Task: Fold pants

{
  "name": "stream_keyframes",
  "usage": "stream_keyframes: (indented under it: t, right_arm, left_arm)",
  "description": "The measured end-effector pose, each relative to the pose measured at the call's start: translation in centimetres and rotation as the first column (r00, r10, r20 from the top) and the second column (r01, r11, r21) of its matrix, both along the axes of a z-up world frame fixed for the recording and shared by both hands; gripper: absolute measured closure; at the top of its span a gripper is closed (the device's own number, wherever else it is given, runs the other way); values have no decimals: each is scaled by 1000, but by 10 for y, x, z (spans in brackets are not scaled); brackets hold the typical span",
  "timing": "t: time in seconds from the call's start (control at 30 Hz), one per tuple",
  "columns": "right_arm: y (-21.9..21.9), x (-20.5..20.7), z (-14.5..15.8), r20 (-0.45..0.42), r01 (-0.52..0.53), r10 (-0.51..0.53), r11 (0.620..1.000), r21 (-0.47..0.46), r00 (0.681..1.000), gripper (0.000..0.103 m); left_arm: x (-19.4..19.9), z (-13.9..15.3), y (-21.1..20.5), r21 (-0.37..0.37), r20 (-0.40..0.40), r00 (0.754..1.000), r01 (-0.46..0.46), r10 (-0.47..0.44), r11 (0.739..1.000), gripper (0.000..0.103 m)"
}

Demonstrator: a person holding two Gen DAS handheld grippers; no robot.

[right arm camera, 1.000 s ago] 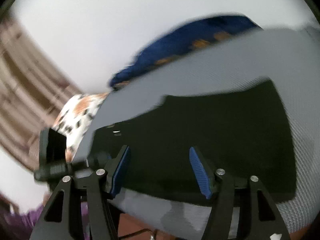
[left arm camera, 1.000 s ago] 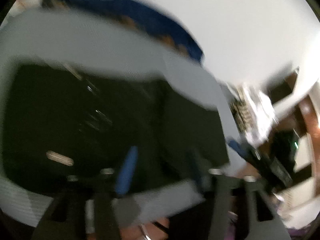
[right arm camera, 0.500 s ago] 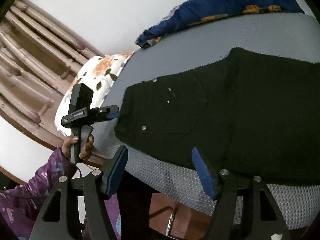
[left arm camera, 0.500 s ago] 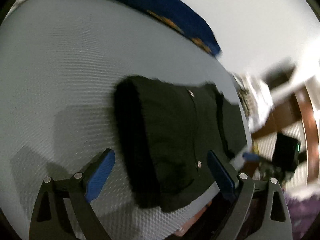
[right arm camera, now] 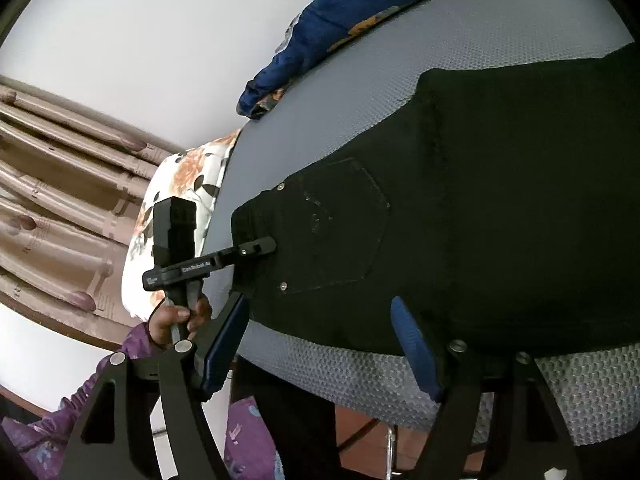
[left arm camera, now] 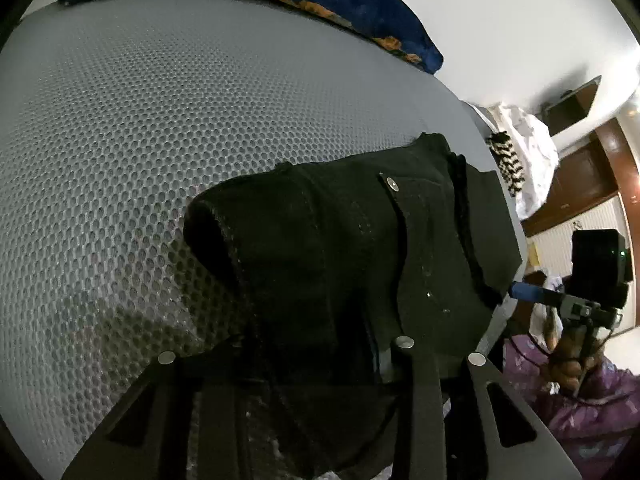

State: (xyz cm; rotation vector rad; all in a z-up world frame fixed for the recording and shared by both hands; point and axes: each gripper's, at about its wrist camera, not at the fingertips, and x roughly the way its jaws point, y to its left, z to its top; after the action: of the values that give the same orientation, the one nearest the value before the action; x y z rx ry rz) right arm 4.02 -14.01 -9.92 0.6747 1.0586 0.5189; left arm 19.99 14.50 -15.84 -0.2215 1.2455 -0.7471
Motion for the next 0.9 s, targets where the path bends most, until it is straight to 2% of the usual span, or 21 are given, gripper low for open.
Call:
stream_keyframes:
  t: [0.13, 0.27, 0.43, 0.5, 0.63, 0.7, 0.9]
  right_arm:
    - [6, 1, 4, 20, -16, 16, 1000, -6, 1000, 31]
    - [7, 3, 5, 45, -26, 27, 1000, -13, 999, 31]
    - [4, 3, 7, 75, -46, 44, 999, 27, 996, 31]
    - [7, 1, 14, 124, -81, 77, 996, 30, 989, 31]
    - [20, -5, 34, 237, -156, 158, 987, -28, 958, 31]
    - [22, -8, 39, 260, -175, 179, 984, -41, 949, 31]
    - [-7, -10, 47, 316, -147, 143, 989, -10, 938, 27]
  left_arm:
    - [-8, -4, 9, -33, 0, 999, -49, 49, 998, 75]
    - [-27, 17, 19, -123, 22, 995, -96, 100, 988, 81]
    - [-41, 34, 13, -194, -8, 994, -113, 113, 975, 84]
    - [-36, 45, -7, -210, -20, 992, -125, 123, 970, 84]
    - [-40, 76, -33, -239, -38, 991, -135, 130, 962, 84]
    - [-38, 93, -50, -252, -45, 992, -124, 117, 960, 84]
    - [-36, 113, -121, -302, -59, 997, -59, 43, 951, 84]
